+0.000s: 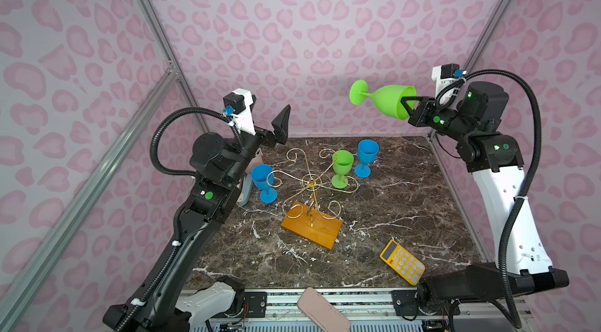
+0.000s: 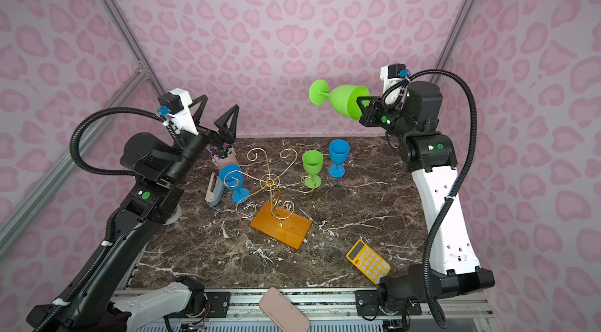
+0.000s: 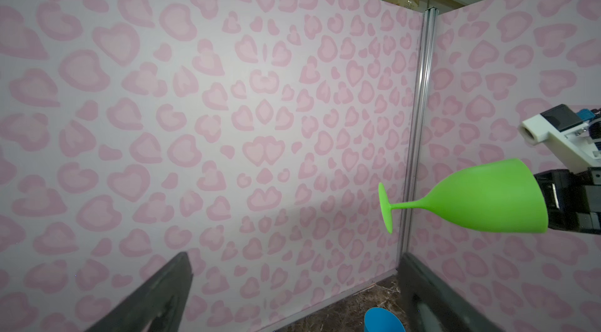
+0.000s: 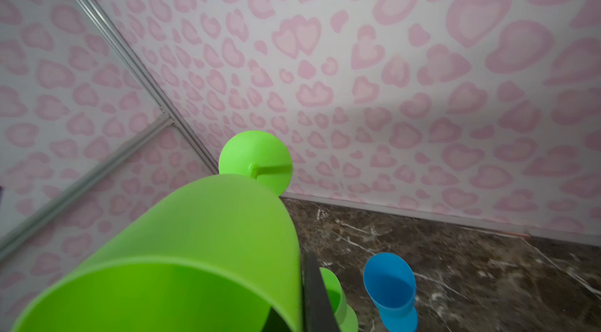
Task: Take the wine glass off the wine glass rack
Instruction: Pick up the wine glass from the wine glass rack, then place the wine glass at the center of the table.
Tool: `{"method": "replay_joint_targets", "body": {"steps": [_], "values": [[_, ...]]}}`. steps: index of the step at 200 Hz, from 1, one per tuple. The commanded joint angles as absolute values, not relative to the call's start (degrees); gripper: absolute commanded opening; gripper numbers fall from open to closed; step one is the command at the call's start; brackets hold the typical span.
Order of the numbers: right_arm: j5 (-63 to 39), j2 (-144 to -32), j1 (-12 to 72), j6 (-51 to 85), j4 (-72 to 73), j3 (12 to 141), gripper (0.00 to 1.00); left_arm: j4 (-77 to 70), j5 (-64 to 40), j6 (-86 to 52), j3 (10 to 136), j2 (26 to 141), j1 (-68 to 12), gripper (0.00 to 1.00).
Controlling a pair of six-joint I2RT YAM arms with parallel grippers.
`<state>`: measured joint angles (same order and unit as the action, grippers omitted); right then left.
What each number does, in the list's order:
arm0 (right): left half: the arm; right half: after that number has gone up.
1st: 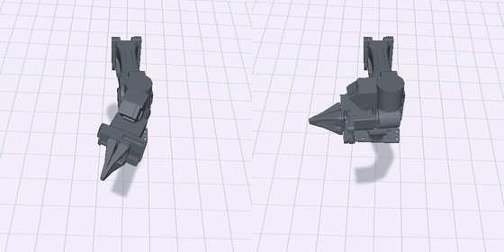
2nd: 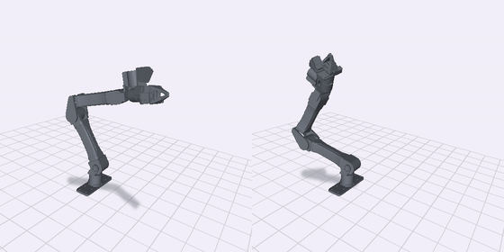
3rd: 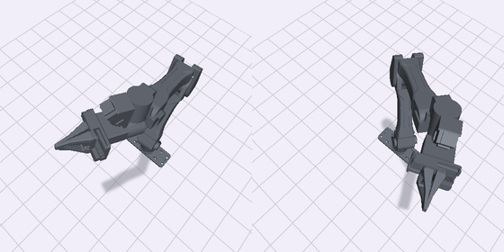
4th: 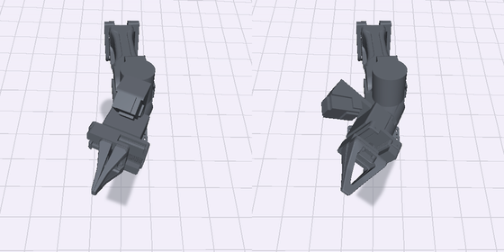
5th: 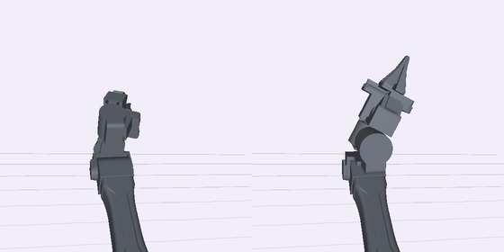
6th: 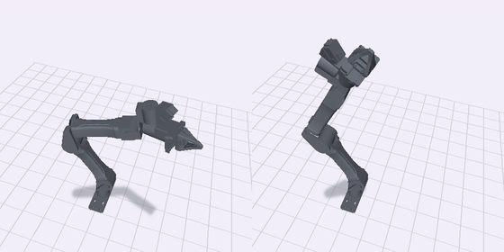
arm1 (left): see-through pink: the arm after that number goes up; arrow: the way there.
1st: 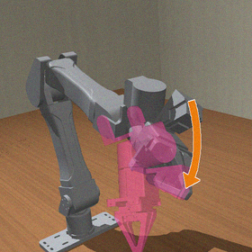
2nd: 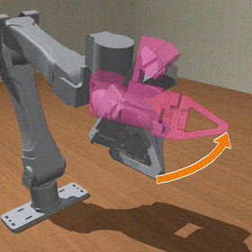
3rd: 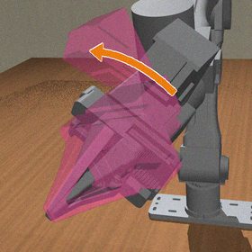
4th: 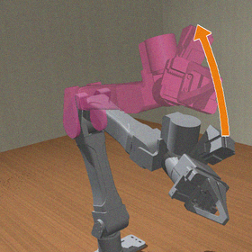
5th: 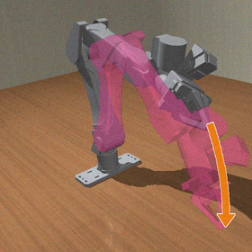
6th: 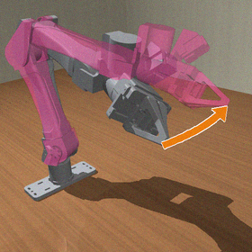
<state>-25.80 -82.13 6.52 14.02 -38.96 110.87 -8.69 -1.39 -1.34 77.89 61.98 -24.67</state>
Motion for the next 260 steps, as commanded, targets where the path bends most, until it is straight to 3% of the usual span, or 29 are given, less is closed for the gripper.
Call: {"method": "replay_joint_targets", "body": {"steps": [1, 31, 94, 156, 217, 260], "values": [[-16.3, -82.4, 5.7, 4.5, -56.0, 111.4, 0.0, -11.3, 3.7, 4.8, 75.3, 57.3, -24.5, 0.99], [-11.4, -81.5, 6.3, 1.3, -65.7, 109.0, 0.0, -8.3, 7.8, 7.9, 71.9, 49.7, -24.5, 0.98], [-2.4, -80.0, 10.1, -0.1, -69.3, 100.5, 0.0, -4.9, 10.5, 7.2, 64.7, 40.4, -24.5, 0.98], [0.4, -89.3, 14.6, -0.6, -67.9, 97.0, 0.0, -3.1, 12.5, 6.0, 62.2, 35.3, -24.5, 0.97], [4.2, -104.7, 17.4, -1.3, -69.4, 106.0, 0.0, 0.0, 15.1, 8.4, 61.2, 32.7, -24.5, 0.98], [4.3, -109.1, 18.4, -0.8, -66.8, 107.0, 0.02, 1.2, 16.2, 7.9, 58.9, 30.3, -24.5, 0.98]]}}
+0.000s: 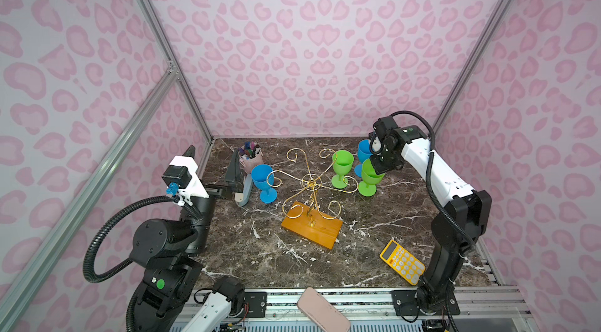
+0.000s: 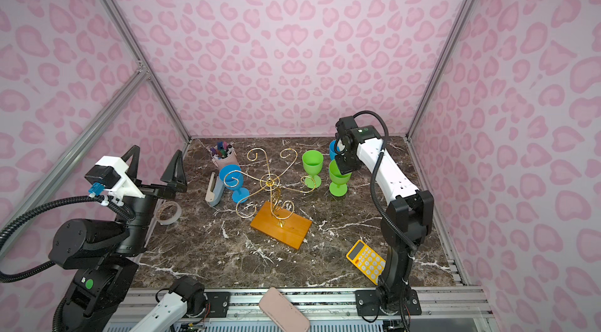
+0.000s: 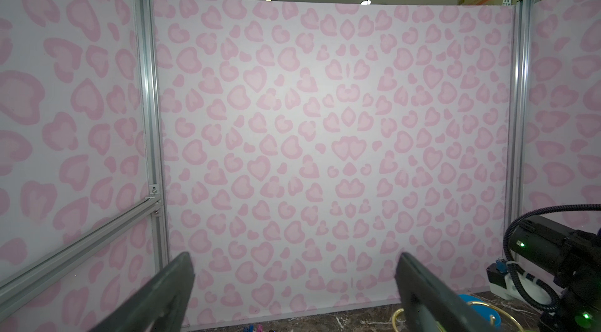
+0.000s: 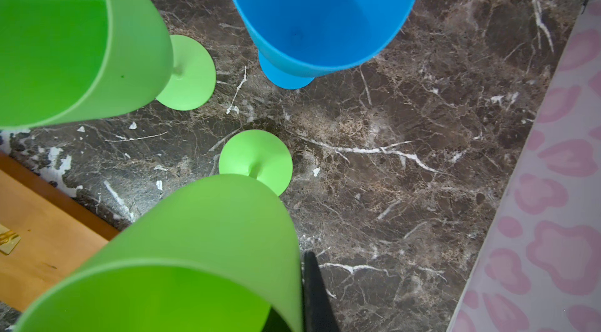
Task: Take the wine glass off the wine glass rack
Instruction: Place the wine glass at the center of the table.
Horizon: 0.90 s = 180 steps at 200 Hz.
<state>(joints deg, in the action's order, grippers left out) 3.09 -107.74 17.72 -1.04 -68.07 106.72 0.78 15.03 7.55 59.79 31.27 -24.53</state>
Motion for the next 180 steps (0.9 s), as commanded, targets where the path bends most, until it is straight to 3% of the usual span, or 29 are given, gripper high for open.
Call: {"method": "replay_joint_targets", "body": {"steps": [1, 18, 73, 142, 180], "values": [[4.4, -109.2, 18.4, -0.8, -66.8, 107.0, 0.02, 1.2, 16.2, 7.9, 58.9, 30.3, -24.5, 0.98], [5.7, -110.4, 19.1, -0.5, -66.2, 106.8, 0.07, 1.4, 16.8, 7.9, 57.8, 29.5, -24.5, 0.98], [6.2, -111.6, 19.6, -0.1, -64.1, 105.0, 0.11, 2.6, 18.5, 9.0, 56.6, 28.6, -24.5, 0.98], [1.9, -105.1, 19.3, 0.5, -62.0, 106.5, 0.49, 1.4, 19.3, 8.8, 54.5, 28.0, -24.5, 0.97], [0.5, -96.8, 18.6, 1.5, -58.9, 107.1, 0.8, 1.5, 18.8, 8.5, 52.4, 28.0, -24.5, 0.97]]}}
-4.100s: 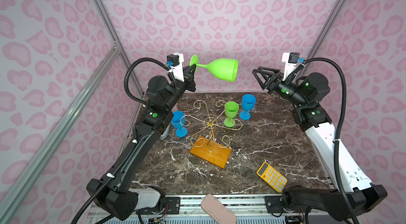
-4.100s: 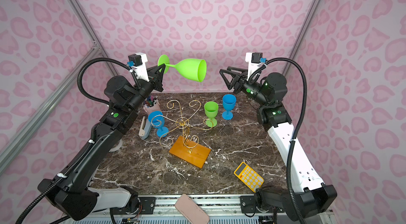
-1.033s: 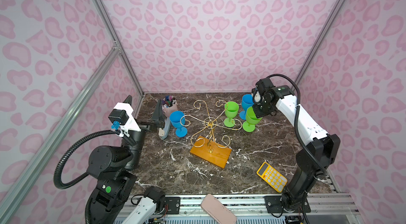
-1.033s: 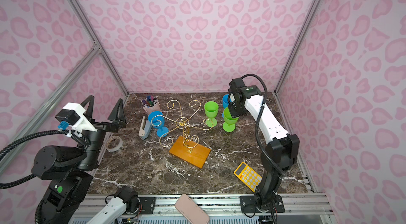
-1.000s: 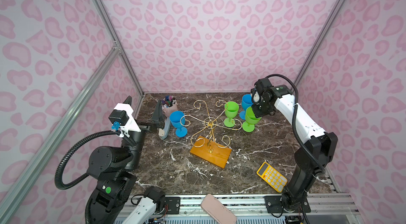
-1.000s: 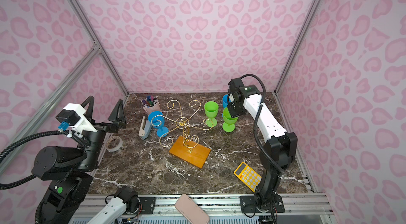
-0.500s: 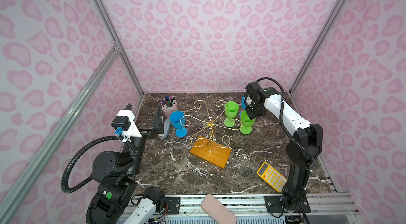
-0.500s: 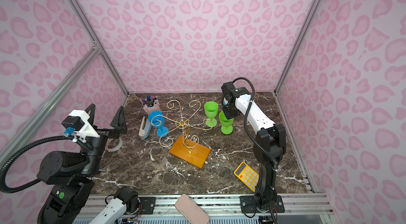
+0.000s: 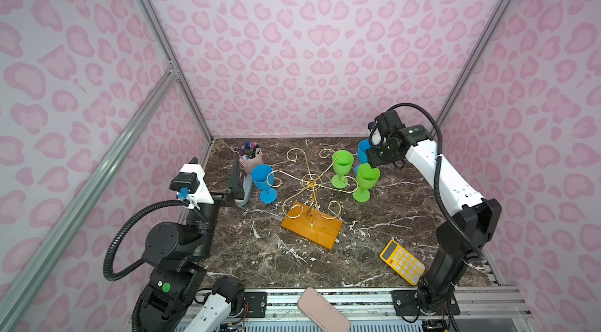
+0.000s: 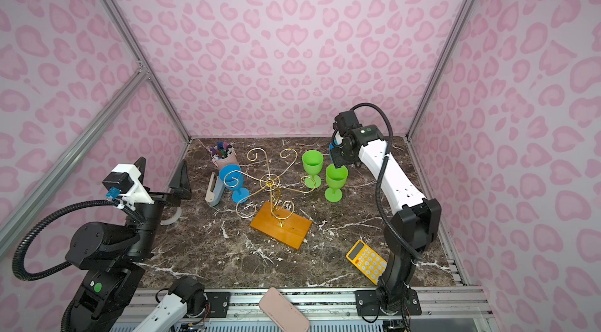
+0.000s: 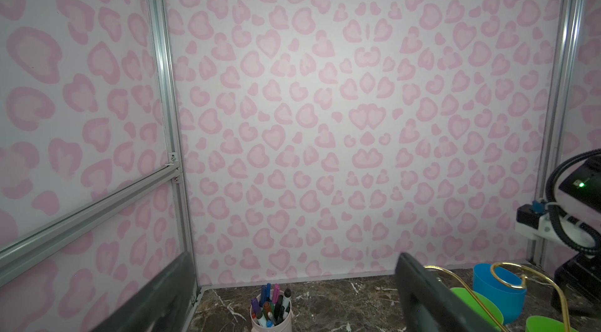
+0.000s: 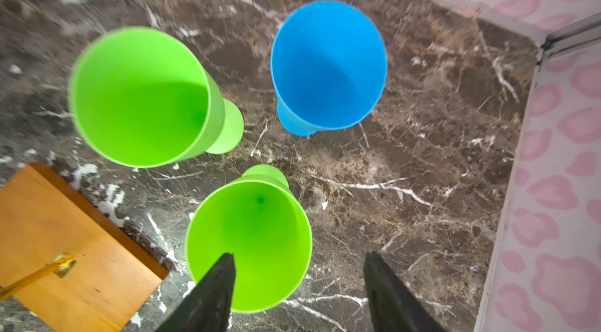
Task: Take the wine glass off the wine glass rack
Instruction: Place the wine glass at the center of the table, then reset both arms
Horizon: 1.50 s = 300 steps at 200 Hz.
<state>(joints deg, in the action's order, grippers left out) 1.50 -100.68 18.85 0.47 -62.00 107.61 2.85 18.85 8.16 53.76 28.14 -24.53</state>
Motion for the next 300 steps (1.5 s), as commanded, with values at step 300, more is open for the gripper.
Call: {"method": "replay_joint_targets", "body": {"steps": [300], "values": [[8.2, -67.5, 6.9, -1.4, 42.8, 15.9, 0.99, -47.9, 8.8, -5.3, 1.1, 49.3, -1.0, 0.97]]}}
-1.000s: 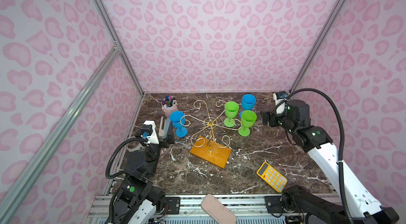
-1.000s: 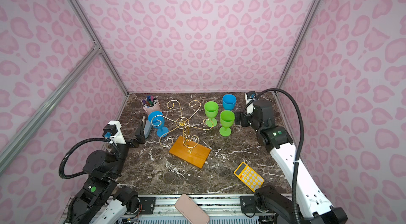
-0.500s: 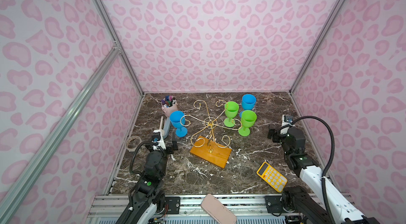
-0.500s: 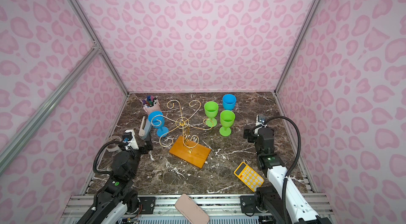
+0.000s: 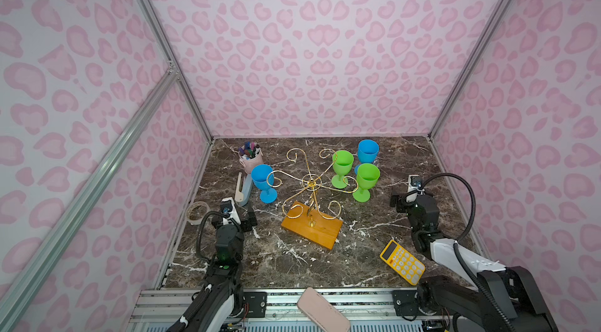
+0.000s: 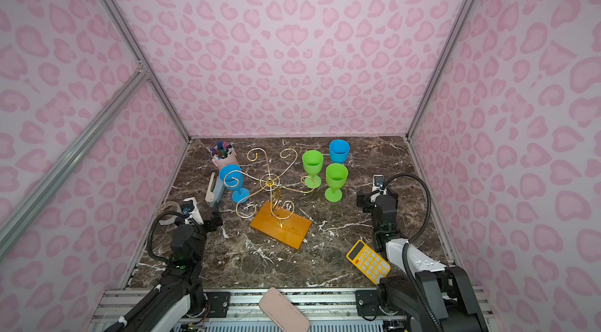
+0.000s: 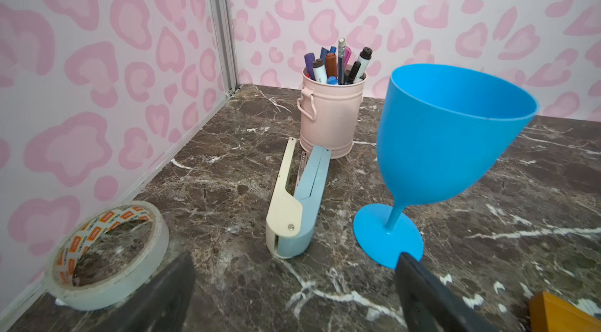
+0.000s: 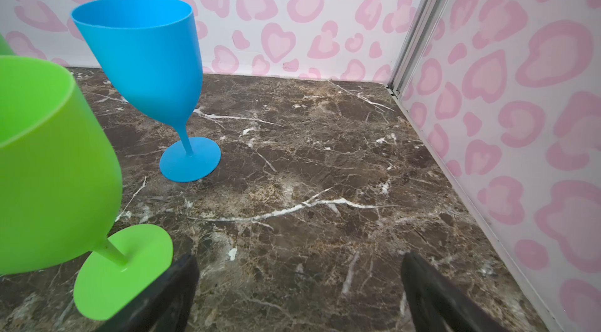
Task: Take the wine glass off the wine glass rack
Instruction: Reset both arms
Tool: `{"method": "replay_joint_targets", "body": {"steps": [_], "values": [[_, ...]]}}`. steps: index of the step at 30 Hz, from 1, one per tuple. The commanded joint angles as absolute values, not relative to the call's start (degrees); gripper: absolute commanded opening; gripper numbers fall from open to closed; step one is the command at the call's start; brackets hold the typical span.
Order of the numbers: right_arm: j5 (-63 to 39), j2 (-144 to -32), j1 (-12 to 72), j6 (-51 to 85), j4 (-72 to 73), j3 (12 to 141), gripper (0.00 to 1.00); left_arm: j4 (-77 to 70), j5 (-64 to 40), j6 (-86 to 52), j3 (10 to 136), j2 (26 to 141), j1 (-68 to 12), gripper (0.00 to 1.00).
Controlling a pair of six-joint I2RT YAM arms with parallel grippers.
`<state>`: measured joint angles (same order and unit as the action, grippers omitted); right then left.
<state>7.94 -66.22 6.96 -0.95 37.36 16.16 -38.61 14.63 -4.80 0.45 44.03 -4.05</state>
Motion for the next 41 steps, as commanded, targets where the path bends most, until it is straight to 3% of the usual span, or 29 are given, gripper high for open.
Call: {"method": "replay_joint_targets", "body": {"steps": [1, 8, 15, 26, 30, 33, 34, 41], "values": [[8.1, -67.6, 6.9, -1.4, 42.8, 15.9, 0.99, -48.1, 8.6, -5.3, 1.2, 49.6, -0.9, 0.97], [7.7, -68.3, 6.9, -1.9, 44.0, 15.6, 0.99, -58.8, 0.7, -3.2, 9.2, 69.4, 1.4, 0.99], [7.4, -71.6, 6.9, -3.0, 48.3, 14.7, 0.99, -68.4, -2.4, -2.4, 10.9, 82.1, 2.5, 1.0], [7.7, -74.0, 6.9, -2.5, 51.0, 14.0, 0.99, -61.3, 10.6, -6.6, 14.5, 81.9, 1.8, 0.87], [8.0, -74.1, 6.9, -2.8, 51.9, 13.8, 0.99, -62.1, 8.8, -5.0, 13.8, 81.5, 1.2, 0.82], [8.7, -74.6, 6.9, -2.8, 52.3, 13.8, 0.99, -60.4, 11.6, -5.7, 15.1, 82.0, 1.0, 0.82], [9.1, -74.5, 6.9, -2.7, 52.4, 13.8, 0.99, -60.0, 12.6, -6.0, 15.5, 82.4, 0.9, 1.0], [10.1, -74.8, 6.8, -2.6, 53.4, 13.5, 0.99, -59.5, 17.0, -6.8, 15.8, 82.5, 0.0, 0.98]]}}
